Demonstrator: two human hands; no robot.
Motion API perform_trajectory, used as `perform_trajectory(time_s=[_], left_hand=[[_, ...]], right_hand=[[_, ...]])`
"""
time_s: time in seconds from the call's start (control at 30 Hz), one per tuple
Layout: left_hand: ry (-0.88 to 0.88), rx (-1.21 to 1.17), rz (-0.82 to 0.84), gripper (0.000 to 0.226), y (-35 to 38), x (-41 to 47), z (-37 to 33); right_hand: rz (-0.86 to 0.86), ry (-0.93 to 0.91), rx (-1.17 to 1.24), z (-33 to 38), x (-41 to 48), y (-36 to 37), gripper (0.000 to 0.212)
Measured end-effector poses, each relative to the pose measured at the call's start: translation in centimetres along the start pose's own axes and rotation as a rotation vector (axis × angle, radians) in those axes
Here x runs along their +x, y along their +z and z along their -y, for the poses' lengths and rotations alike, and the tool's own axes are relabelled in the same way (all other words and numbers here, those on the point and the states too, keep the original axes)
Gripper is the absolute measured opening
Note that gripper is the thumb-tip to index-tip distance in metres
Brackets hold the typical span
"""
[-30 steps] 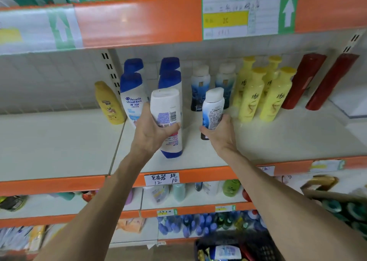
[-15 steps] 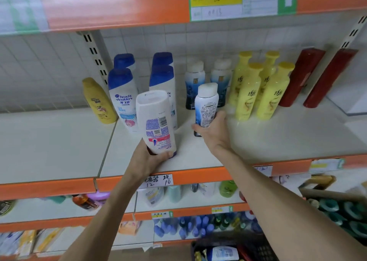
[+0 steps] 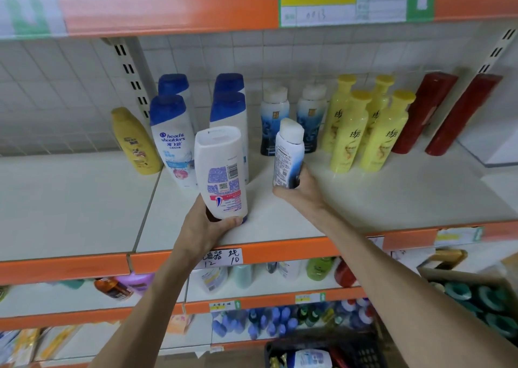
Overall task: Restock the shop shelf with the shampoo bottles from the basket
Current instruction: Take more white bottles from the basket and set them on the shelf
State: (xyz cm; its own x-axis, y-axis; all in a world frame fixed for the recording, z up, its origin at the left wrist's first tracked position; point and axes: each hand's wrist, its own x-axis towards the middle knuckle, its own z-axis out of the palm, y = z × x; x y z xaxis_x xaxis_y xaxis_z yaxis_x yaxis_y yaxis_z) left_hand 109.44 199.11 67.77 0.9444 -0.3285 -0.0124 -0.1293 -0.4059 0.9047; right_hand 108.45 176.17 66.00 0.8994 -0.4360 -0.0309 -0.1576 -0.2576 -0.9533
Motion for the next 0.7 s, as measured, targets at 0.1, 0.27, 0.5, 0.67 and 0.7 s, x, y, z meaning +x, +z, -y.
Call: perform_trajectory(time_s=[0.1,0.27,0.5,0.67,0.7], left_hand=[[-0.003,-0.003,0.001,0.060,-0.1,0.1,0.3],[-0.001,-0.008,-0.002,0.059,0.0,0.0,0.1],[-0.011,-0.025,-0.005,0.054,-0.1,-0.3,-0.2],[-0.031,-0.037,-0.016,0.055,0.0,-0.2,-0.2],[-0.034,-0.038,-0.022,0.055,0.0,-0.2,-0.2]], right_hand=[[0.145,0.004,-0.035,0.4,0.3,-1.2,0.032],[0.036,-0.087,-0.111,1.1,0.4,0.3,0.049],[-0.038,0.063,-0.016,1.2,0.2,1.9,0.058],[0.140,0.045,-0.138,1.8,1.0,-0.3,0.065],[0.084,0.021,-0.194,1.9,1.2,0.0,0.071]])
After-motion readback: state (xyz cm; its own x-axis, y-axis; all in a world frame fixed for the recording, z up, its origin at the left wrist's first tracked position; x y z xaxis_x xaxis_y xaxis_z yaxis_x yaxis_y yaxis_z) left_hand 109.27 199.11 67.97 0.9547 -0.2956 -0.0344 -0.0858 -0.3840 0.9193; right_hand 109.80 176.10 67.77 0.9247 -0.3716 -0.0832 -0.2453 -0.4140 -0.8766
